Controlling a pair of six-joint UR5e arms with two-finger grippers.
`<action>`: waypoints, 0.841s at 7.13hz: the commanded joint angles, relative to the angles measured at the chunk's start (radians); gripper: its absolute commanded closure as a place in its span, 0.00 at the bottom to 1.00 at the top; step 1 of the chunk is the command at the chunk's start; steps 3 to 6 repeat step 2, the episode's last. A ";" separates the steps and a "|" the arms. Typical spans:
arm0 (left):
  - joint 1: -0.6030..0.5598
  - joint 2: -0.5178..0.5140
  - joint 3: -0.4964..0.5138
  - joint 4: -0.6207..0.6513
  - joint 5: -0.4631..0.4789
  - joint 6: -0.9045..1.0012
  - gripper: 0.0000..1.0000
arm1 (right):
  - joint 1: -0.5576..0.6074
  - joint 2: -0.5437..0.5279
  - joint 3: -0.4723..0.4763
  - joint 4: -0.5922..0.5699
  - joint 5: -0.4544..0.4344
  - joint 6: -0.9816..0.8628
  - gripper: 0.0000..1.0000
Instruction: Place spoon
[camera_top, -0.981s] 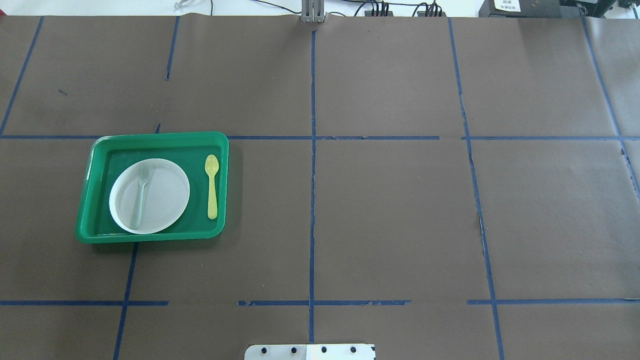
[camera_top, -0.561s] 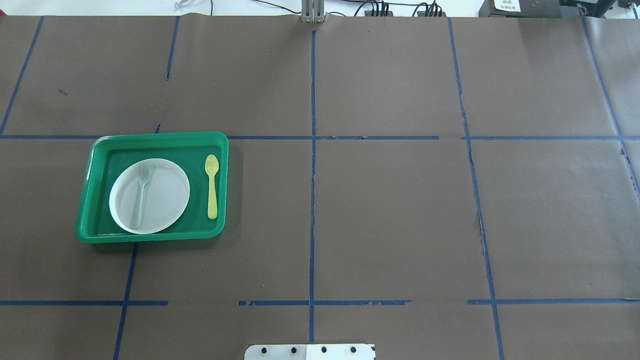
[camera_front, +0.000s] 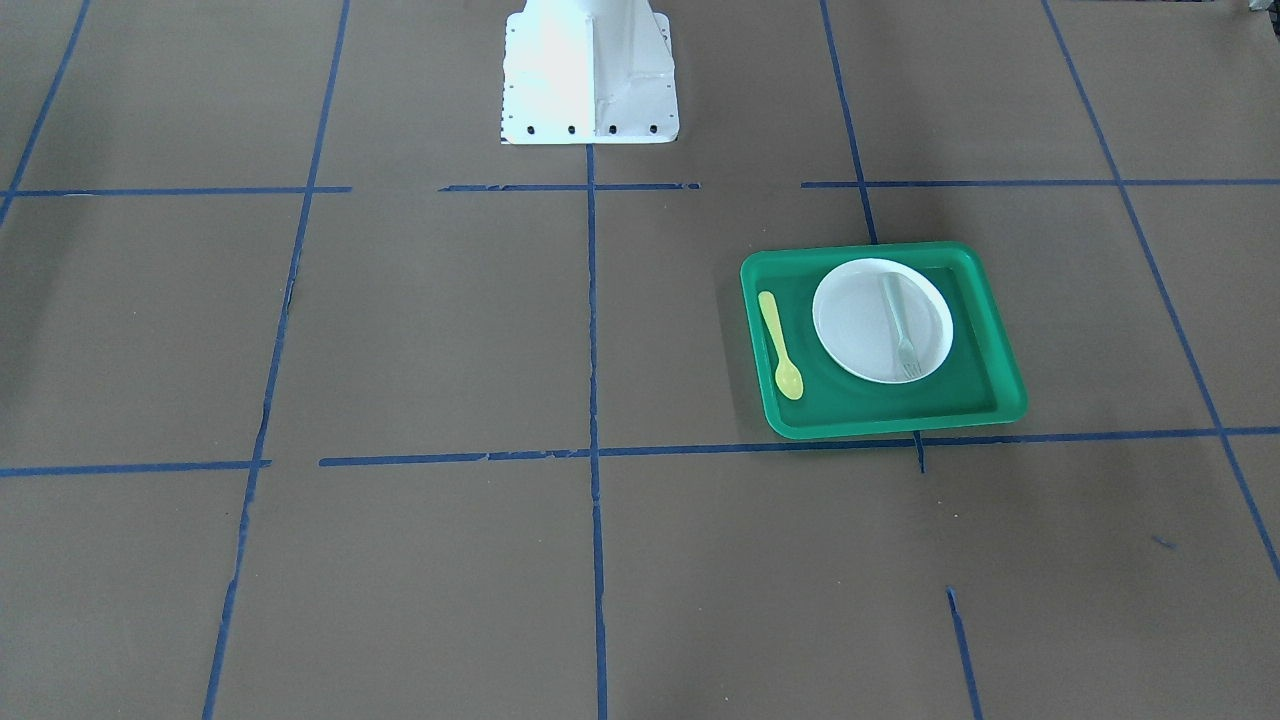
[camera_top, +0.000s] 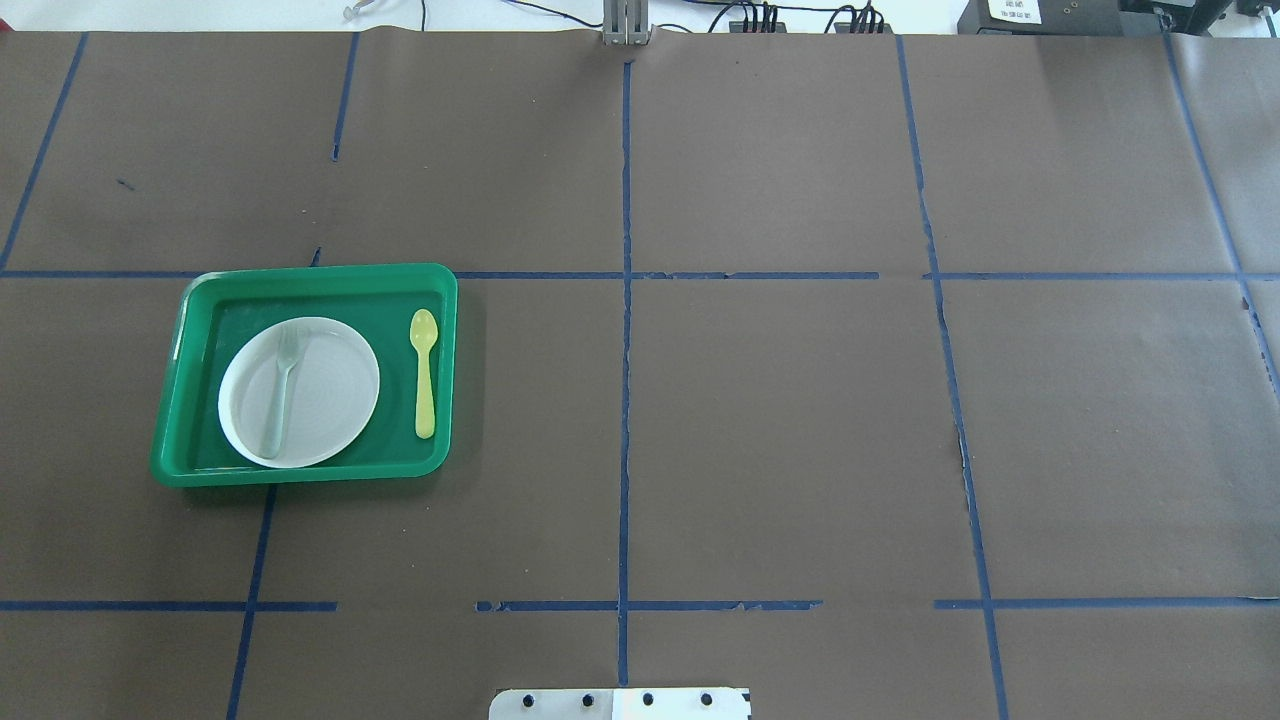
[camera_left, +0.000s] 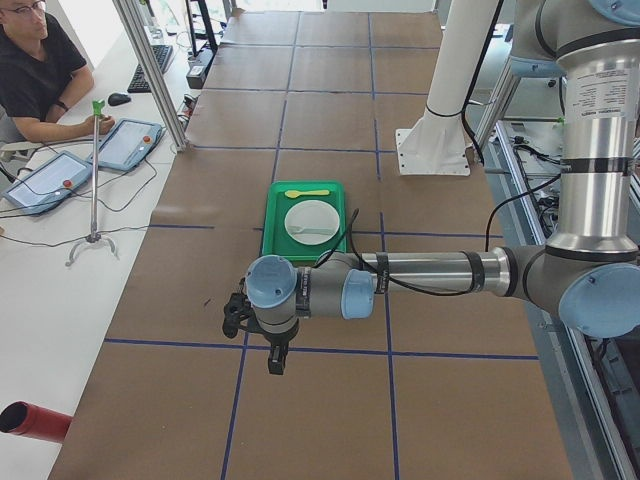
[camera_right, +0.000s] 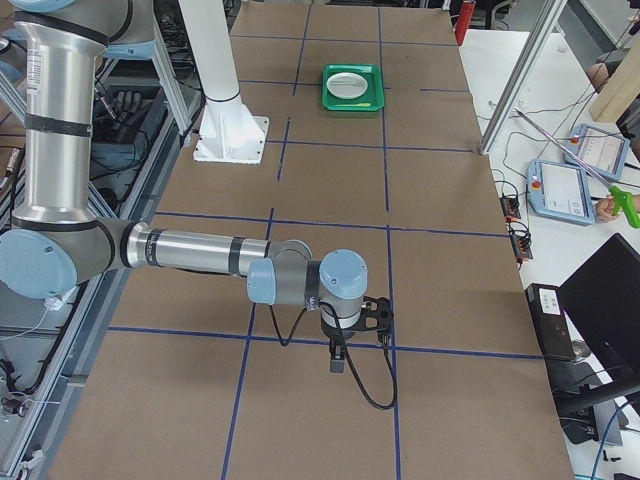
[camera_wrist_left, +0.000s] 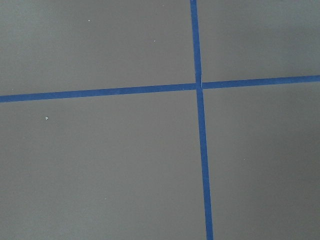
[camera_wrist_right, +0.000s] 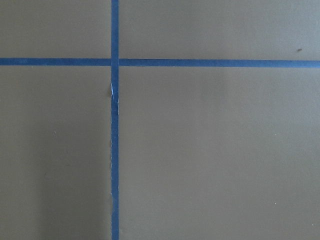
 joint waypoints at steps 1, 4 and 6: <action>0.000 0.002 -0.002 0.001 0.000 0.000 0.00 | 0.000 0.000 0.000 0.000 0.000 0.000 0.00; 0.000 0.003 -0.003 0.000 0.000 0.000 0.00 | 0.000 0.000 0.000 0.000 0.000 0.000 0.00; 0.000 0.003 -0.003 0.000 0.000 0.000 0.00 | 0.000 0.000 0.000 0.000 0.000 0.000 0.00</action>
